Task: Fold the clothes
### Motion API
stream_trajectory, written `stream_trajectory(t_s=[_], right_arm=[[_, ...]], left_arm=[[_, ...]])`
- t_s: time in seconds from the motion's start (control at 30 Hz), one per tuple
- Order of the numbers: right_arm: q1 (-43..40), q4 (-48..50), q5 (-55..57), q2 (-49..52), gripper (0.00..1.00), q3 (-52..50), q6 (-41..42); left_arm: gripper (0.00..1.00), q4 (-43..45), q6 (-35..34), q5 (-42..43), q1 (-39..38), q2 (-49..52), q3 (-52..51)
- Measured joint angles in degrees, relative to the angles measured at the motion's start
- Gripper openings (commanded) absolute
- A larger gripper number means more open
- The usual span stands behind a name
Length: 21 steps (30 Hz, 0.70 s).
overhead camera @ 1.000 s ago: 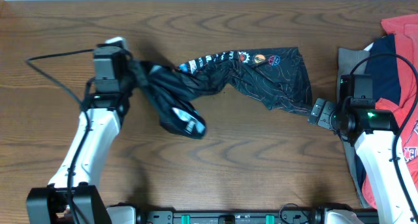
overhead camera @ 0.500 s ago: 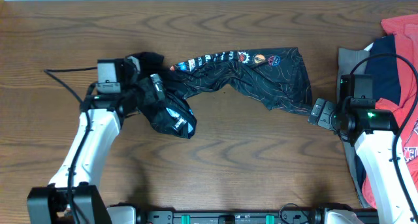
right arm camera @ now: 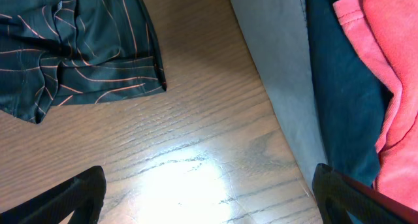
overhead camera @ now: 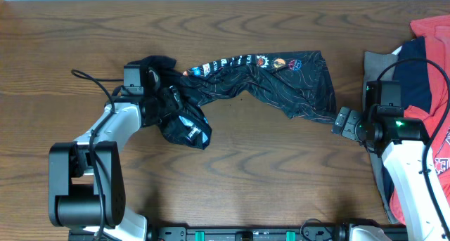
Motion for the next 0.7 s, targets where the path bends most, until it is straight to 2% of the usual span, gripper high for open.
stream_trajectory(t_s=[0.03,0.17,0.37,0.47,0.6,0.63,0.7], right_arm=[[0.00,-0.02,0.00,0.00,0.99,0.00,0.00],[0.00,0.00,0.00,0.00,0.99,0.00,0.00],[0.00,0.00,0.00,0.00,0.99,0.00,0.00],[0.00,0.00,0.00,0.00,0.99,0.00,0.00],[0.00,0.02,0.00,-0.02,0.99,0.00,0.00],[0.00,0.00,0.00,-0.02,0.99,0.00,0.00],[0.00,-0.02,0.00,0.00,0.99,0.00,0.00]], left_arm=[[0.06,0.35,-0.04,0.48,0.00,-0.13,0.00],[0.06,0.85,-0.07,2.99,0.00,-1.86,0.00],[0.06,0.33,1.09,4.74,0.00,-12.31,0.02],[0.06,-2.40,1.73,5.25,-0.02,-16.37,0.15],[0.06,-9.55,1.95,5.20,0.00,-16.44,0.24],[0.08,-11.34,1.95,5.05,-0.02,-15.80,0.24],[0.17,-13.79,2.29,4.50,-0.02,-14.78,0.24]])
